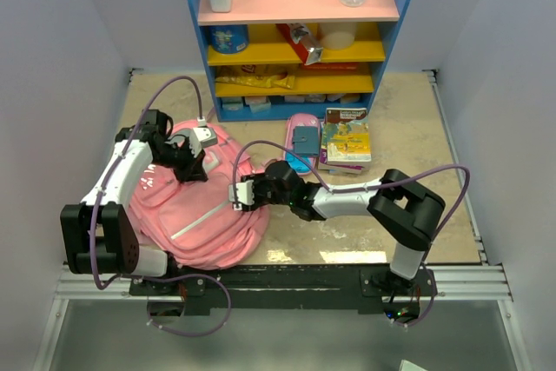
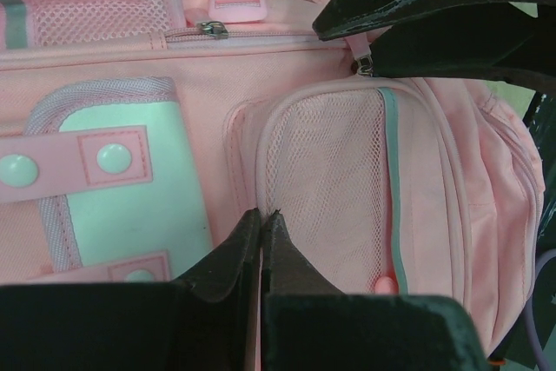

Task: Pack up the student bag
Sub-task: Unzip the student bag at the center of the board.

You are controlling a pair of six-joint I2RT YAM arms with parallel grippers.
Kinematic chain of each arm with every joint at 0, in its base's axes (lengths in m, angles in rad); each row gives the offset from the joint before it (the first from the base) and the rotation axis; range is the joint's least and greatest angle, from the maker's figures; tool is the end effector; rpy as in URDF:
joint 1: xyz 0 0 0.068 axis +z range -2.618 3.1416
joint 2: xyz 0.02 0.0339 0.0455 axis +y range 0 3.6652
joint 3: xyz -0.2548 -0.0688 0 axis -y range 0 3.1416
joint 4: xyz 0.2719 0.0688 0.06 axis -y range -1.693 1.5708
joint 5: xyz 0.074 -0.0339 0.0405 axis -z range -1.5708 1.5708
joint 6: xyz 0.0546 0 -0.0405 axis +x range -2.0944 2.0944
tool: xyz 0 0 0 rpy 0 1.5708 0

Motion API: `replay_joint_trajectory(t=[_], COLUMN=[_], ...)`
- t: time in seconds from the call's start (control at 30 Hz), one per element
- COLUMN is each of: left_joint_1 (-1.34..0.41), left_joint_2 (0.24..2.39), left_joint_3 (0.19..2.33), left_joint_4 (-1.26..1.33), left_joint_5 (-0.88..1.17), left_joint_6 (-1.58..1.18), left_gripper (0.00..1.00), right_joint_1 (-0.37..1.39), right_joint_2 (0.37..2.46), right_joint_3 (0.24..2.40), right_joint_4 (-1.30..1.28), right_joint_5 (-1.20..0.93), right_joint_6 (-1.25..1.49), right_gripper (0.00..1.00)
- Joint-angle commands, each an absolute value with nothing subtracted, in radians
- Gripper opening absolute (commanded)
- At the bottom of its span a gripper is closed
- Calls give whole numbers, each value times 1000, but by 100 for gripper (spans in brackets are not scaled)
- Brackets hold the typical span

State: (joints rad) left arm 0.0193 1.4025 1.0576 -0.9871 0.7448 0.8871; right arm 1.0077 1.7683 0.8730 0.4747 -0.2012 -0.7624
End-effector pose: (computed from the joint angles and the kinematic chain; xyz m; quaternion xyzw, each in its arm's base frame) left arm 0.2812 -0.0316 0.2183 0.4281 0.8209 -0.2762 0.2579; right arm 0.2060 0.3468 0.1366 -0.6808 0.4864 0.1498 0.5268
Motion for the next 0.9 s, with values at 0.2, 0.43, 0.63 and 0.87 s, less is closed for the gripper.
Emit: replay_joint_trajectory(t=[0.2, 0.43, 0.63, 0.87], left_joint_1=[15, 15, 15, 20], left_joint_2=[1365, 1353, 1327, 1381], left_joint_3=[1072, 1052, 964, 923], left_joint_4=[-1058, -996, -689, -419], left_joint_5=[810, 796, 631, 381], left_joint_6=[917, 868, 594, 367], left_gripper=[0, 0, 0, 0], right_joint_1=[1006, 1002, 1002, 1003], right_joint_2=[1815, 1795, 1730, 1635], right_joint_3=[966, 924, 873, 819], right_joint_4=[390, 408, 433, 391], right_joint_5=[-244, -249, -169, -127], right_joint_6=[-770, -703, -629, -598], right_gripper=[23, 5, 0, 0])
